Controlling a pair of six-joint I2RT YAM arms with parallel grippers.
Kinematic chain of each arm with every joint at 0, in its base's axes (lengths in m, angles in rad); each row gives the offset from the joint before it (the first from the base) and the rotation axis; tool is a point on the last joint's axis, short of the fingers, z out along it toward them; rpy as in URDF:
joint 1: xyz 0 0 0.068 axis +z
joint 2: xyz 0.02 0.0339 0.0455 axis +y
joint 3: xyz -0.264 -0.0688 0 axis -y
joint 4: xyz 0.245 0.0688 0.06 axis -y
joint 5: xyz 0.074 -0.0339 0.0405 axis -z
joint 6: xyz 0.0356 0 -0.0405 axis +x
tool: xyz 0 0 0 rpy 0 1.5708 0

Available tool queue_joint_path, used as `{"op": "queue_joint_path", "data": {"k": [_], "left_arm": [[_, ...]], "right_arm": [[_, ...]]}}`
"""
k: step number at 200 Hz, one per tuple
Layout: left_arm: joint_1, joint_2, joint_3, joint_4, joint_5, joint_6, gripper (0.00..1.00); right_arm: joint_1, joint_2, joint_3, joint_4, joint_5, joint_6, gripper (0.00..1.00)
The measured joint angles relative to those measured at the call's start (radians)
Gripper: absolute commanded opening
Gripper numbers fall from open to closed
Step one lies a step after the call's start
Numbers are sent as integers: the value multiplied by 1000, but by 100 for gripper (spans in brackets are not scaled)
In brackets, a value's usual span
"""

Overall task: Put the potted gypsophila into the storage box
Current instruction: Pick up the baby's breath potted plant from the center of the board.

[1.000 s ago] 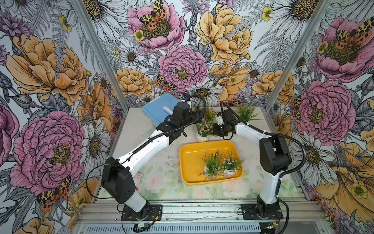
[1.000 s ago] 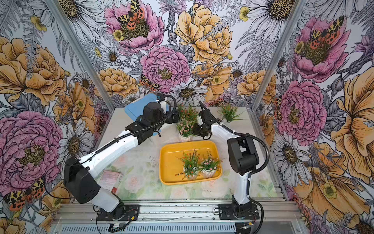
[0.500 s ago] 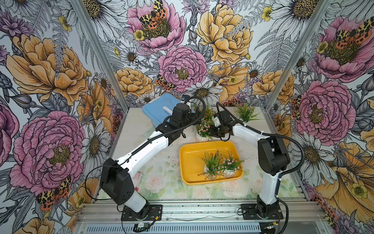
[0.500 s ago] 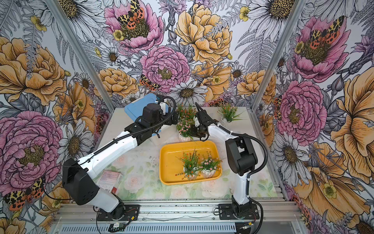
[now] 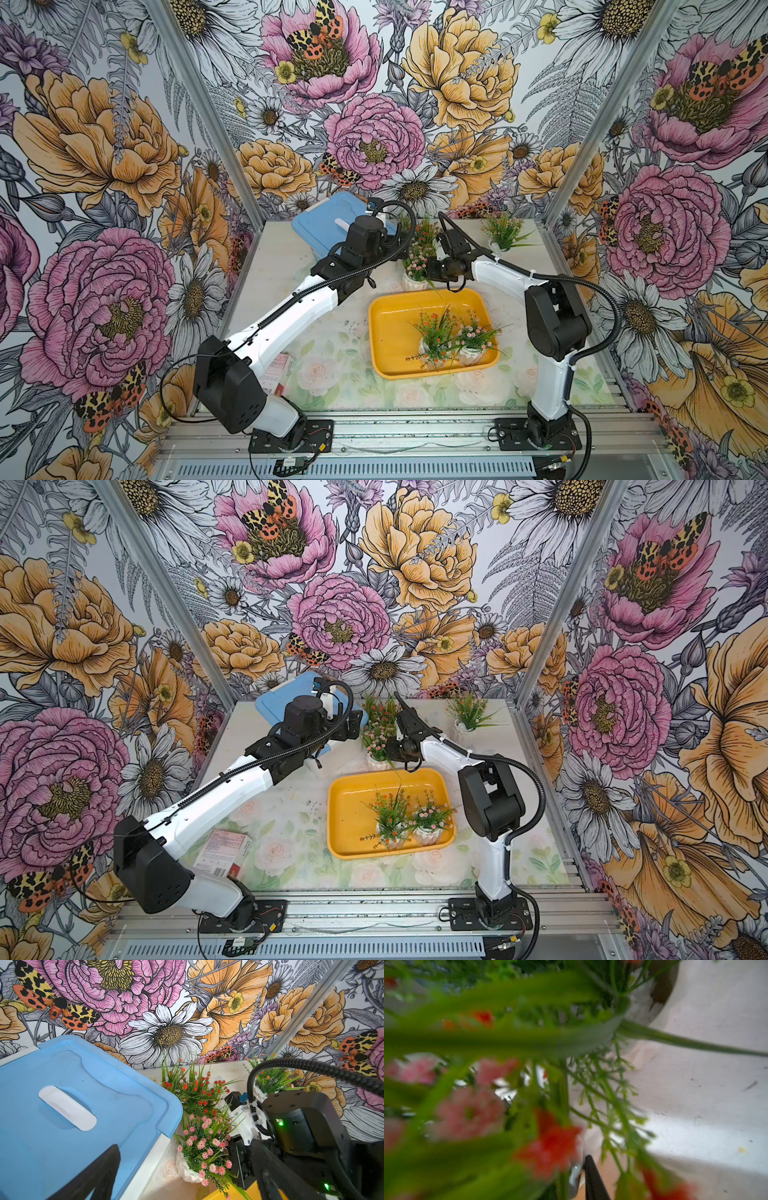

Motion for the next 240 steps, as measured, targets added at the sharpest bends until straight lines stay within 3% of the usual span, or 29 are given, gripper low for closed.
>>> {"op": "queue_joint_path", "data": {"k": [43, 104, 166, 198, 240], "left_arm": [[-15, -16, -11, -13, -18, -1, 99], [-30, -77, -84, -24, -32, -26, 99], [-42, -281, -232, -24, -35, -45, 99], [-65, -360, -290, -49, -35, -45, 99], [-121, -477, -362, -105, -47, -56, 99]], "right_arm": [[0, -2, 4, -2, 26, 11, 0], [5, -31, 0, -51, 81, 7, 0], [15, -241, -36, -88, 179, 22, 0], [83, -363, -92, -83, 213, 49, 0], [240, -394, -168, -84, 231, 81, 0]]}}
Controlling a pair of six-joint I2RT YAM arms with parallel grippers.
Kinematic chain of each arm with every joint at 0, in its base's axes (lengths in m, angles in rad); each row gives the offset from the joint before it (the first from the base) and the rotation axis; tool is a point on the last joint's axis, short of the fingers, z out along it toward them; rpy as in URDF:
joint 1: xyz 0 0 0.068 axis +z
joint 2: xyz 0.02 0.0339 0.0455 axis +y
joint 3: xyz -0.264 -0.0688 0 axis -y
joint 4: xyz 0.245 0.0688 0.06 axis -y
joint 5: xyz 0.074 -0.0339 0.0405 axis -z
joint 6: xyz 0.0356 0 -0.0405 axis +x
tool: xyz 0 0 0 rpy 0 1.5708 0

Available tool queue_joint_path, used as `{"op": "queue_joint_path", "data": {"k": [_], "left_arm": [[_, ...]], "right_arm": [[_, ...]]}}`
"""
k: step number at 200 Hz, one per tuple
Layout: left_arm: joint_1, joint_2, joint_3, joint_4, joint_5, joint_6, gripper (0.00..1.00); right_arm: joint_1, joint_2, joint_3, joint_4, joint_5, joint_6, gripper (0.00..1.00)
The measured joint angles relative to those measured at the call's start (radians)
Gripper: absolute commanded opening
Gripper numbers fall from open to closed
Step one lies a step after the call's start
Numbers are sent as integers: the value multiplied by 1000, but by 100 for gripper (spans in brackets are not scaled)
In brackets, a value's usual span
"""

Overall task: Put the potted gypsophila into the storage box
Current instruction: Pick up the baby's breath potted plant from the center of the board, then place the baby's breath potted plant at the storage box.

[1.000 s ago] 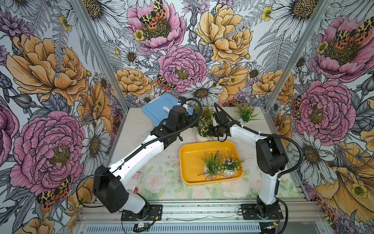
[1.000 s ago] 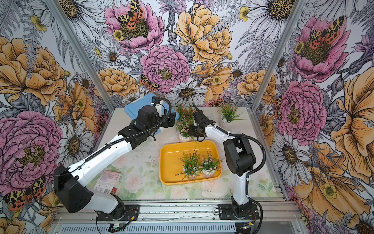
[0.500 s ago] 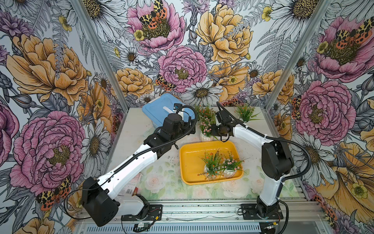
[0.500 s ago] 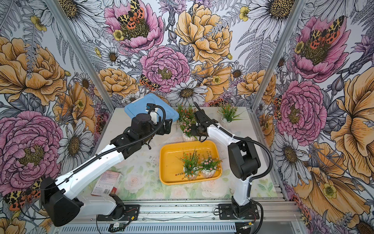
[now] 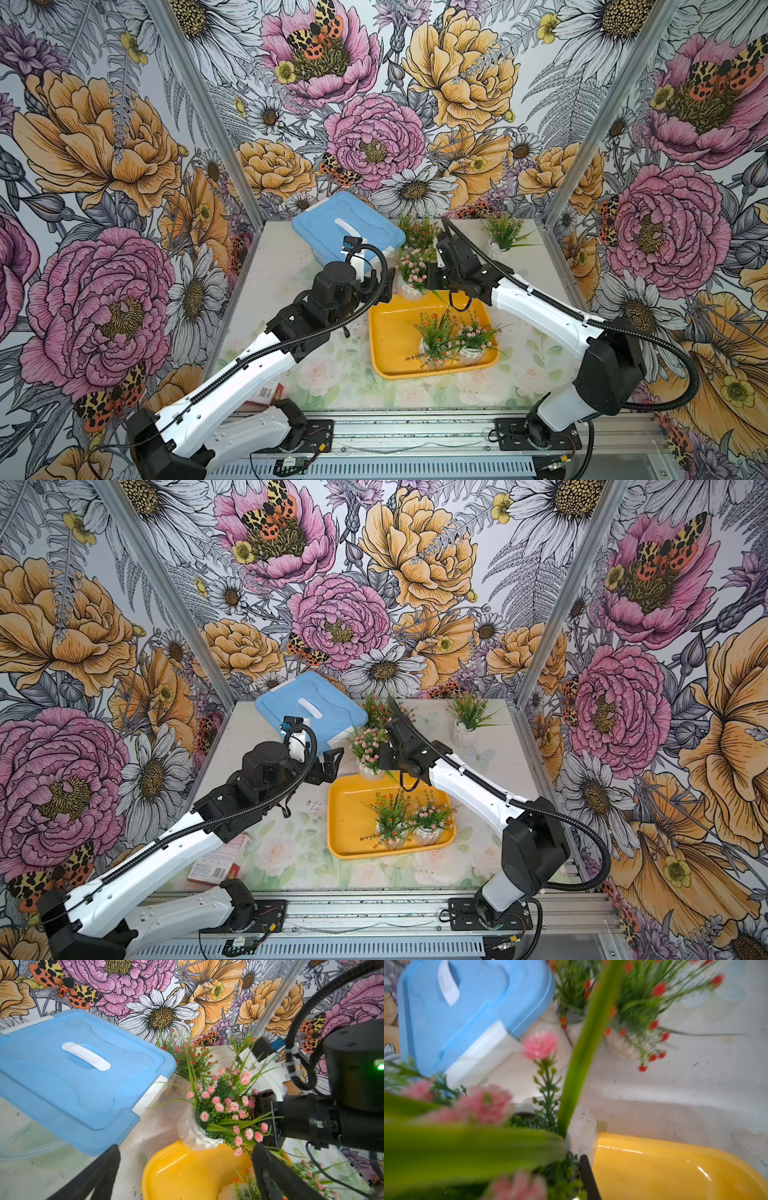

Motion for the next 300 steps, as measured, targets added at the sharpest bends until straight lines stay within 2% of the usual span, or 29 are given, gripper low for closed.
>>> {"op": "queue_joint_path", "data": {"k": [42, 86, 133, 219, 254, 300], "left_arm": [[0, -221, -106, -115, -87, -62, 99], [0, -399, -169, -192, -119, -125, 99], [0, -425, -229, -219, -118, -171, 99], [0, -433, -234, -230, -118, -177, 99], [0, -448, -234, -230, -118, -177, 99], [0, -452, -234, -231, -119, -177, 99]], "right_arm": [[140, -10, -82, -6, 22, 46, 0], [254, -39, -156, -6, 57, 111, 0], [315, -39, -182, -6, 58, 141, 0], [327, -30, -229, 1, 37, 148, 0], [328, -20, -229, 8, 30, 159, 24], [328, -27, -229, 21, 61, 172, 36]]}}
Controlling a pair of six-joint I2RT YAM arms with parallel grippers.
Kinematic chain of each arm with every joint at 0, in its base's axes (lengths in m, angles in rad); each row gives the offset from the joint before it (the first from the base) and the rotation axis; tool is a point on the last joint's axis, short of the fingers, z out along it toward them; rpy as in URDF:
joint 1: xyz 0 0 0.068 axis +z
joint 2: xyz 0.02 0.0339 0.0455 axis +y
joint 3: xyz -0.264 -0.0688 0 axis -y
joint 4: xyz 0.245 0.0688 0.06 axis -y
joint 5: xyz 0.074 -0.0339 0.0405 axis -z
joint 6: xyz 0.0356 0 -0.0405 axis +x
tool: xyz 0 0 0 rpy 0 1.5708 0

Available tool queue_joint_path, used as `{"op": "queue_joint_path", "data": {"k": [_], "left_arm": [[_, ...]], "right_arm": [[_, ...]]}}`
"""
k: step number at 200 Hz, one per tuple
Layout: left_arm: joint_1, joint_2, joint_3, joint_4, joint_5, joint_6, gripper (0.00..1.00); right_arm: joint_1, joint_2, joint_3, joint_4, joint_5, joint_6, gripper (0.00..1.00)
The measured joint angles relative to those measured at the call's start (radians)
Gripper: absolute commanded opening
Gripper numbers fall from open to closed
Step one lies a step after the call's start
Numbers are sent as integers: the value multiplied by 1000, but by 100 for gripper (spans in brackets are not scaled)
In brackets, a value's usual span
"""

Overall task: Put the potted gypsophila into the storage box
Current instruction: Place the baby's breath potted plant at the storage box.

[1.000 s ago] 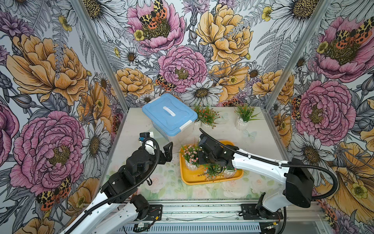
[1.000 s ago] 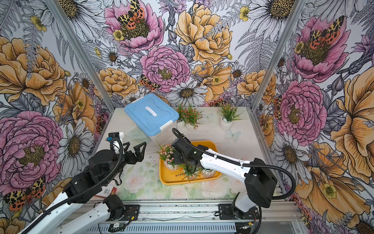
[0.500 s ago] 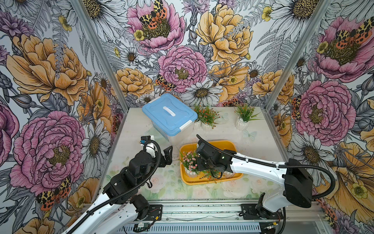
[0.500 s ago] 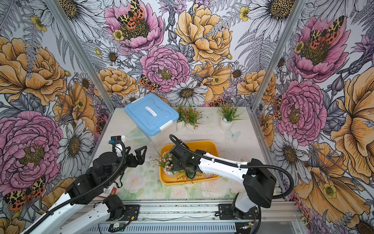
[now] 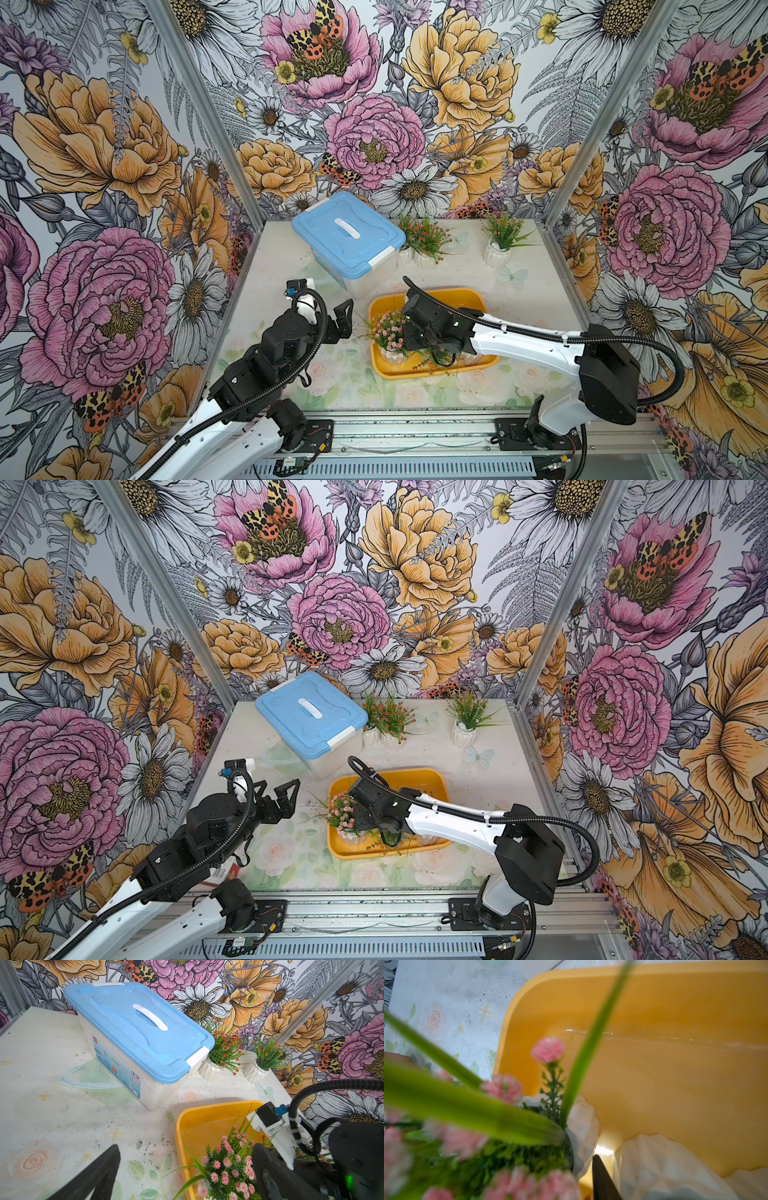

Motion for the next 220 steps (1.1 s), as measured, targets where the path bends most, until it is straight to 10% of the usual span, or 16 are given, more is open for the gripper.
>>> {"op": "queue_joint_path", "data": {"k": [110, 220], "left_arm": [[40, 245, 127, 124, -9, 92, 99], [83, 672, 362, 313, 64, 140, 99]], "right_arm": [[-177, -131, 93, 12, 173, -31, 73], [-580, 75, 247, 27, 72, -63, 86]]}}
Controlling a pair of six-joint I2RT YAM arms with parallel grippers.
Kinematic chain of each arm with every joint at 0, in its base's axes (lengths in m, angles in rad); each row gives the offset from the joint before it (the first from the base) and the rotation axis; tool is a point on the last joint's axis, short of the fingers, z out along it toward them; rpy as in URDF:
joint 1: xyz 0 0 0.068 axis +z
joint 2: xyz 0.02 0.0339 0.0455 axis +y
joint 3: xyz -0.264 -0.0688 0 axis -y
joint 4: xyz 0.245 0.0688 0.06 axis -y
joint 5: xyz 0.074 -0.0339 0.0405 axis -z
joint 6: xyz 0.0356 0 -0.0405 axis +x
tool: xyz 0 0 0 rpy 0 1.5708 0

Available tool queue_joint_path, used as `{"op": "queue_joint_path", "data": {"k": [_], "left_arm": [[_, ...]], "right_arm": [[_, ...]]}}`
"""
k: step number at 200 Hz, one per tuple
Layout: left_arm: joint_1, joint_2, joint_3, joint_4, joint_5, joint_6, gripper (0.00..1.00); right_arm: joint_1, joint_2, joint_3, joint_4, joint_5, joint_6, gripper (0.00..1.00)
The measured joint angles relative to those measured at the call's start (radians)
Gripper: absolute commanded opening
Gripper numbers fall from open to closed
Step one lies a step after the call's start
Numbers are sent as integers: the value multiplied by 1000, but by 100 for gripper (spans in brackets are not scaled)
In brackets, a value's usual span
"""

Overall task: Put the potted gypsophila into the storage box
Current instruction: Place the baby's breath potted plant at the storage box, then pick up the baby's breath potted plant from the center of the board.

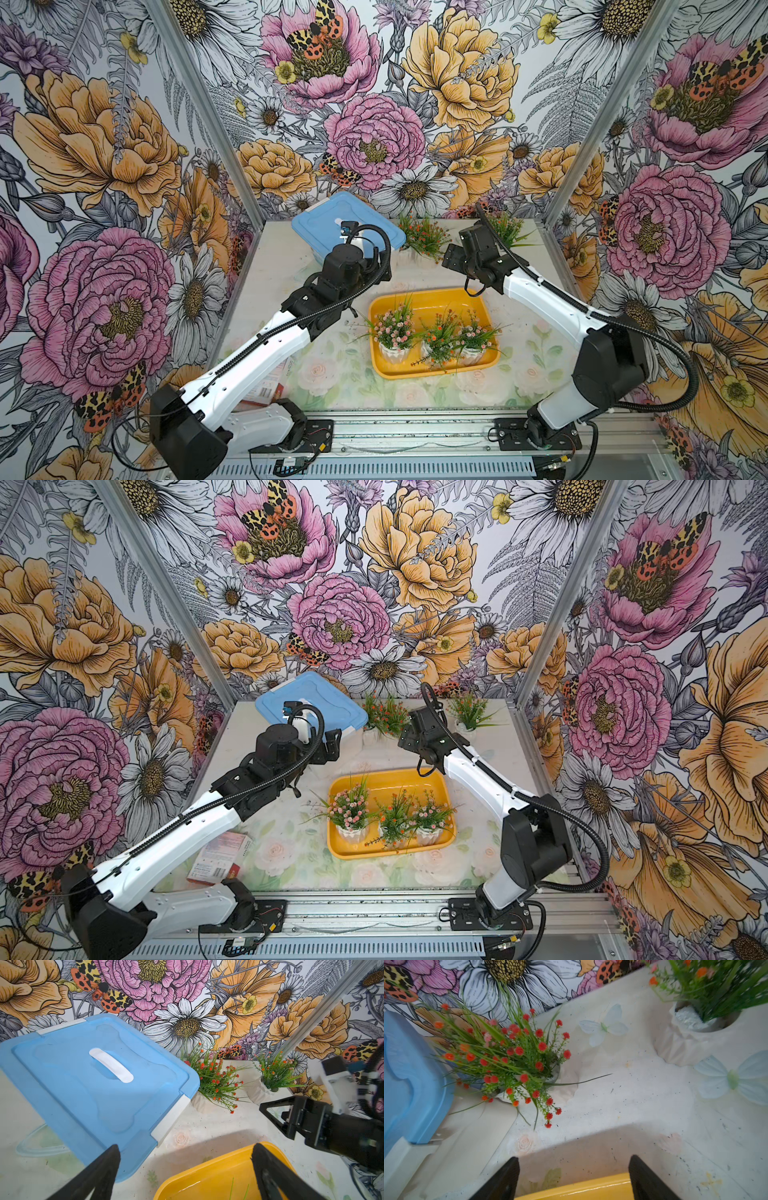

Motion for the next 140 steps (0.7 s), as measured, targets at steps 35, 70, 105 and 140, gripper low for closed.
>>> {"op": "queue_joint_path", "data": {"k": [35, 70, 105, 140], "left_arm": [[0, 120, 80, 31, 13, 0, 99], [2, 242, 162, 60, 28, -6, 99], [14, 332, 229, 89, 45, -23, 99], [15, 404, 306, 90, 55, -27, 99]], "right_arm": [[-109, 115, 38, 8, -113, -5, 85], [-172, 227, 94, 9, -208, -20, 83], [-186, 328, 166, 11, -291, -38, 84], [-188, 397, 235, 13, -333, -55, 91]]}}
